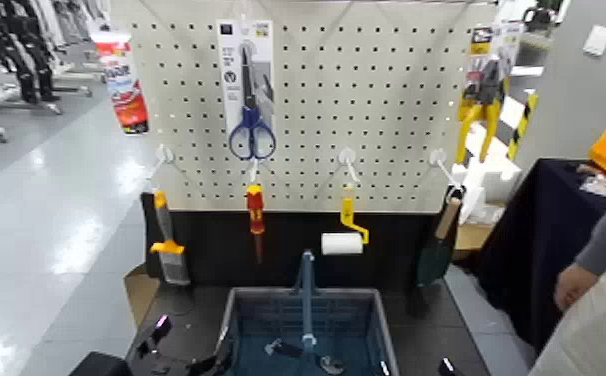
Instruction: Put the red glue tube into the crate.
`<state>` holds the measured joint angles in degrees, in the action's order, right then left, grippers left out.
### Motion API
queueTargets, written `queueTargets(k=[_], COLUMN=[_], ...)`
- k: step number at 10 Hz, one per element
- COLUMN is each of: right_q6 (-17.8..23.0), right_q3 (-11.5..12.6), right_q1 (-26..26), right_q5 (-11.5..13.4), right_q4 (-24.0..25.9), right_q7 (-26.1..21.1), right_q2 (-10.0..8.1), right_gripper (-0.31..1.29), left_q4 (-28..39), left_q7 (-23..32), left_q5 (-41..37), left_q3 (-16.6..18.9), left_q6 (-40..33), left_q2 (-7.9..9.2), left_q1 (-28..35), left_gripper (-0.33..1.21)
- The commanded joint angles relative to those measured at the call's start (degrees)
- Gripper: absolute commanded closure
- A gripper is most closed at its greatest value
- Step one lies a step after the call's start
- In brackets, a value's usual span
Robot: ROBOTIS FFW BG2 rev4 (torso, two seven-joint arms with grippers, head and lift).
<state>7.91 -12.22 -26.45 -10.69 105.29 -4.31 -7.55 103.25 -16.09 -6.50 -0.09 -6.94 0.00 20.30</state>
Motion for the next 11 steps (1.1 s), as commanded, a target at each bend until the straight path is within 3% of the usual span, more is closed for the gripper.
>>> queueTargets(k=[1, 7, 11], right_q6=[0.0, -0.2, -0.4], right_q3=[0.0, 0.0, -0.1], right_q1=[0.0, 0.1, 0.3], right_q5=[0.0, 0.0, -0.2], right_q4=[0.0, 0.0, -0.2], right_q7=[0.0, 0.0, 0.0], right_q2=[-0.01, -0.01, 0.16], right_gripper=[0.18, 0.17, 0.18], left_q4=[0.0, 0.4, 4.3], left_q7=[0.0, -1.1, -7.0], left_q5=[0.0, 0.0, 0.3], left_q3=[-0.1, 0.5, 5.6], left_q6=[0.1, 1.1, 9.8], left_q2=[-0.62, -0.62, -0.09], left_q1=[0.0, -0.9, -4.7], left_gripper=[0.15, 0.16, 0.18])
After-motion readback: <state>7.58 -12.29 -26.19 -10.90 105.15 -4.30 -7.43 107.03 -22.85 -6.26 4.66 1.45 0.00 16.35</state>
